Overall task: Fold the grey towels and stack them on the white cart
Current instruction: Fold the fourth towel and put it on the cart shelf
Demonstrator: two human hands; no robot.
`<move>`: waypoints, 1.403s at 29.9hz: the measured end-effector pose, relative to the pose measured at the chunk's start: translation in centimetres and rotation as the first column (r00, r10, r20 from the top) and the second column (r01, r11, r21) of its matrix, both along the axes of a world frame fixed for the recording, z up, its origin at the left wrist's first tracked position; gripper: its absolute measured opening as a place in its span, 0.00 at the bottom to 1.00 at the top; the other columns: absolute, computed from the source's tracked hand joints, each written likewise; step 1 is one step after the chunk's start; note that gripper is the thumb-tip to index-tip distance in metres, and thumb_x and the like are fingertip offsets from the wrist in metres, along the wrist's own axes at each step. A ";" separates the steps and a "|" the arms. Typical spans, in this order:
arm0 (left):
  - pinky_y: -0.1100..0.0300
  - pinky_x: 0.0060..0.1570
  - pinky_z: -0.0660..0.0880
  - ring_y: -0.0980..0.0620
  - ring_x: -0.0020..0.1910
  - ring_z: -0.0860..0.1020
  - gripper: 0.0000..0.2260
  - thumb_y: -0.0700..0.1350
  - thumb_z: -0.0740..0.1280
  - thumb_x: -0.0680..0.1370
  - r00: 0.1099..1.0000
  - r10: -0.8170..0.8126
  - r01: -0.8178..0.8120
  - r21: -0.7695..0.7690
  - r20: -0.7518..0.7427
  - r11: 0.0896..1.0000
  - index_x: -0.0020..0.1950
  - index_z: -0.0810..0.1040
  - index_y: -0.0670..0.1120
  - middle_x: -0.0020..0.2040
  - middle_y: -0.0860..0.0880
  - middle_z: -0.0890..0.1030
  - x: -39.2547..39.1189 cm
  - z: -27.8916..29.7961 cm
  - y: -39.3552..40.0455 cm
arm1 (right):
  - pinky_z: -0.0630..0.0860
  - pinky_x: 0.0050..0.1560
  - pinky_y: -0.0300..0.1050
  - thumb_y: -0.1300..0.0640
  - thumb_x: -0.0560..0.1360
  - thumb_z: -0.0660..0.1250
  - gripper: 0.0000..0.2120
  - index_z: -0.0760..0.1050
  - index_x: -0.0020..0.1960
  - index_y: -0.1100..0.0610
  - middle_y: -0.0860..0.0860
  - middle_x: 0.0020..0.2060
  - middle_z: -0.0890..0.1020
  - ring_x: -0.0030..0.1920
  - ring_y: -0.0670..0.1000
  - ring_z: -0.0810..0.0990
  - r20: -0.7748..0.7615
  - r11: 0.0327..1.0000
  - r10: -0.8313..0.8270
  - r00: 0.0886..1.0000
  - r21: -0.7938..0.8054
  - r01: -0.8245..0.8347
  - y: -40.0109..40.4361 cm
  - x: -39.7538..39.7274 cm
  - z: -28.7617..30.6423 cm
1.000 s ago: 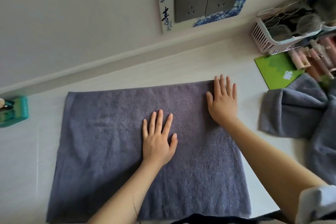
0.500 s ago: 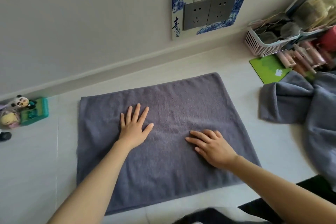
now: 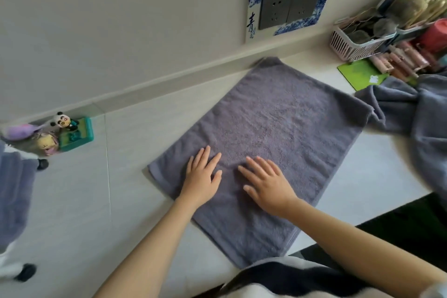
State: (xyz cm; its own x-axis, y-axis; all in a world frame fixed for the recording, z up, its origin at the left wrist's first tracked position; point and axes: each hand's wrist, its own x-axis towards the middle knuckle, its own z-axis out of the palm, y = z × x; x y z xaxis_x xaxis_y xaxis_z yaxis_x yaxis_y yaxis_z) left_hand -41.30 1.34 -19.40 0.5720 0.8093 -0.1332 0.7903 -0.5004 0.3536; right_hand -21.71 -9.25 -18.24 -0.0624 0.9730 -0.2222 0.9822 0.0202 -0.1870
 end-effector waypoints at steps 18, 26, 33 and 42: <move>0.54 0.65 0.65 0.51 0.65 0.68 0.09 0.48 0.62 0.74 0.909 -0.148 0.159 0.004 0.390 0.987 0.47 0.79 0.46 0.60 0.44 0.76 -9.6 -1.1 -4.4 | 0.73 0.41 0.43 0.37 0.65 0.66 0.18 0.75 0.50 0.45 0.47 0.43 0.76 0.44 0.50 0.70 -0.374 0.981 -0.032 0.927 0.166 0.100 -5.6 -11.2 -1.3; 0.72 0.68 0.53 0.56 0.72 0.61 0.16 0.57 0.63 0.71 0.915 -0.056 0.162 -0.237 0.400 0.958 0.47 0.83 0.48 0.68 0.47 0.71 -11.2 -0.7 -4.4 | 0.60 0.41 0.41 0.43 0.67 0.63 0.10 0.79 0.38 0.46 0.44 0.37 0.77 0.41 0.47 0.67 -0.335 0.940 -0.142 0.932 0.251 0.233 -5.2 -12.8 -1.3; 0.63 0.68 0.55 0.54 0.69 0.62 0.19 0.60 0.75 0.63 0.970 -0.185 0.215 -0.205 0.159 0.955 0.51 0.83 0.56 0.67 0.53 0.69 -10.4 1.5 -3.5 | 0.67 0.48 0.44 0.55 0.71 0.69 0.02 0.79 0.41 0.54 0.43 0.37 0.76 0.43 0.48 0.72 -0.591 0.926 -0.278 0.758 0.045 0.375 -4.5 -11.7 -0.2; 0.63 0.59 0.57 0.54 0.62 0.69 0.09 0.53 0.75 0.69 0.981 -0.150 0.170 -0.173 0.127 0.970 0.46 0.85 0.50 0.56 0.54 0.78 -7.3 2.7 -2.5 | 0.68 0.43 0.40 0.56 0.77 0.65 0.05 0.75 0.42 0.52 0.47 0.37 0.78 0.38 0.47 0.73 -0.686 0.853 -0.522 0.506 -0.416 0.315 -6.0 -5.5 3.3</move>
State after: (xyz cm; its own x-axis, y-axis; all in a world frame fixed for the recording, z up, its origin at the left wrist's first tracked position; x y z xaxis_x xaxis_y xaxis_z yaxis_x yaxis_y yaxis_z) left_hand -48.59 -1.13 -16.71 0.7118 0.6740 -0.1976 0.6553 -0.5361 0.5321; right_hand -27.20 -15.29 -14.89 0.0971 0.8636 -0.4948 0.3537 -0.4947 -0.7939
